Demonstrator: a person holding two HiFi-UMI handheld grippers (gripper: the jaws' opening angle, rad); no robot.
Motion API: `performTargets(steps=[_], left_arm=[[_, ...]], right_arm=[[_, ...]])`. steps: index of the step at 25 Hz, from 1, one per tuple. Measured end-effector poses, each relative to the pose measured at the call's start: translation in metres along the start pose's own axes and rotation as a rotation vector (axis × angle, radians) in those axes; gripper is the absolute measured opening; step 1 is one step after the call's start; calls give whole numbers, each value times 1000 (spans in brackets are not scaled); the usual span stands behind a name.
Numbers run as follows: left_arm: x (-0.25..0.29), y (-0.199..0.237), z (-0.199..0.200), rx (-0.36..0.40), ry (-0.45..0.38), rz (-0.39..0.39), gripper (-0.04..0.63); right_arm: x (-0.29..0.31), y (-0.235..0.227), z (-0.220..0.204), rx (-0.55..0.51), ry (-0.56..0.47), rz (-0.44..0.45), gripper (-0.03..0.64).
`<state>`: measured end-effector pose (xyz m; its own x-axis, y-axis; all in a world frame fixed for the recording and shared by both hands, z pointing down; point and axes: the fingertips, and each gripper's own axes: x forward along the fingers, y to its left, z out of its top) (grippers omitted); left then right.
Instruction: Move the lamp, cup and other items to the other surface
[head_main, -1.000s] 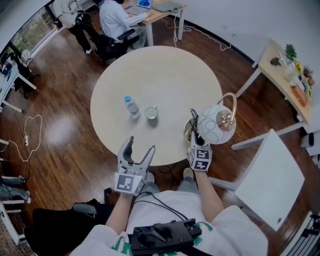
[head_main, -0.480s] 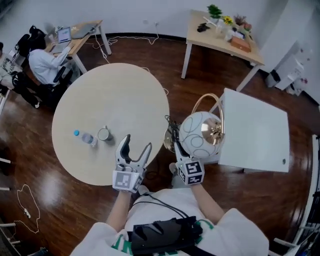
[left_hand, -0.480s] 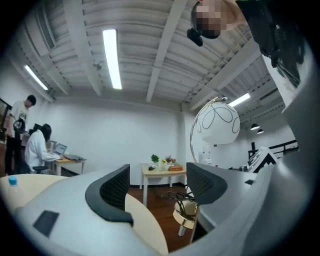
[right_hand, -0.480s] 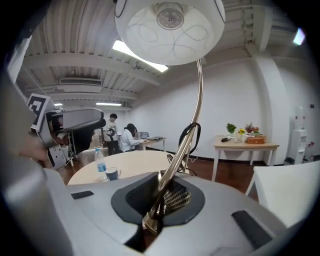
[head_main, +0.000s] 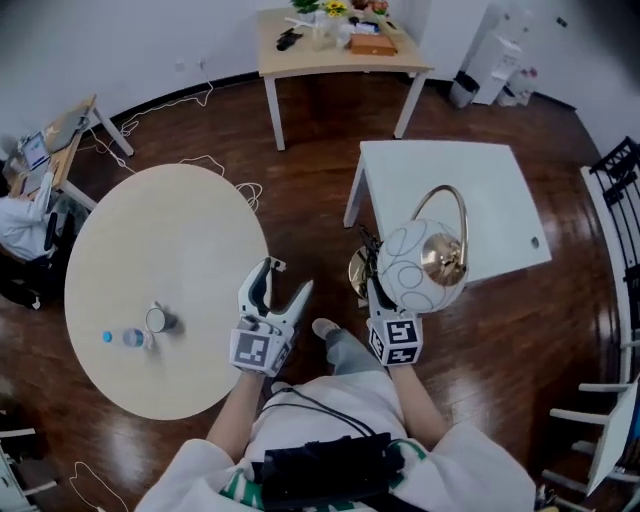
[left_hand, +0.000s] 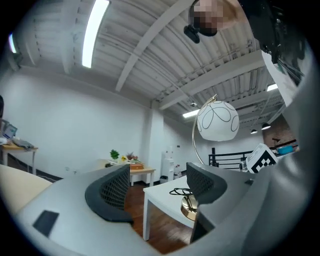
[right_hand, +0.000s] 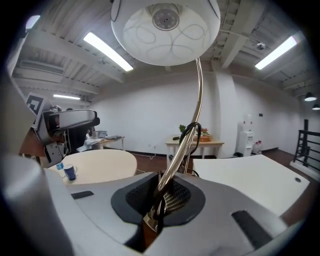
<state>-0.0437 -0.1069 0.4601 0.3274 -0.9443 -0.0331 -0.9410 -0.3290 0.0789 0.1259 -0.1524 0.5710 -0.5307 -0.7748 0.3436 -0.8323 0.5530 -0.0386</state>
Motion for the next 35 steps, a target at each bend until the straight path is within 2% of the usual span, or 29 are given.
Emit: performTargets(steps=[5,9,13,20,25,29,35], left_arm=[[73,-47,-19,-15,35,-178,350],[122,-76,-62,43,24,-309,350],[188,-139,-61,-16,87,-440,350],[267,-216,-104,-13,154,-620,350],[289,-249,-135,0,197,-695,350],[295,-252,-155,-29,233,-698,350],[312,-244,-161,-45,258,-688,350]], right_arm=[[-18,-88,-16,89,7,-187,43],[-22,-150,-45,117,21,-320,43],[-33,-234,-55,140,37,-439,43],[-30,-359,-85,190,31,-595,43],[-20,-429,-116,190,47,-673,43],[-7,-470,-143,182,47,-707,43],[7,-496,-145,221,36,-736,43]])
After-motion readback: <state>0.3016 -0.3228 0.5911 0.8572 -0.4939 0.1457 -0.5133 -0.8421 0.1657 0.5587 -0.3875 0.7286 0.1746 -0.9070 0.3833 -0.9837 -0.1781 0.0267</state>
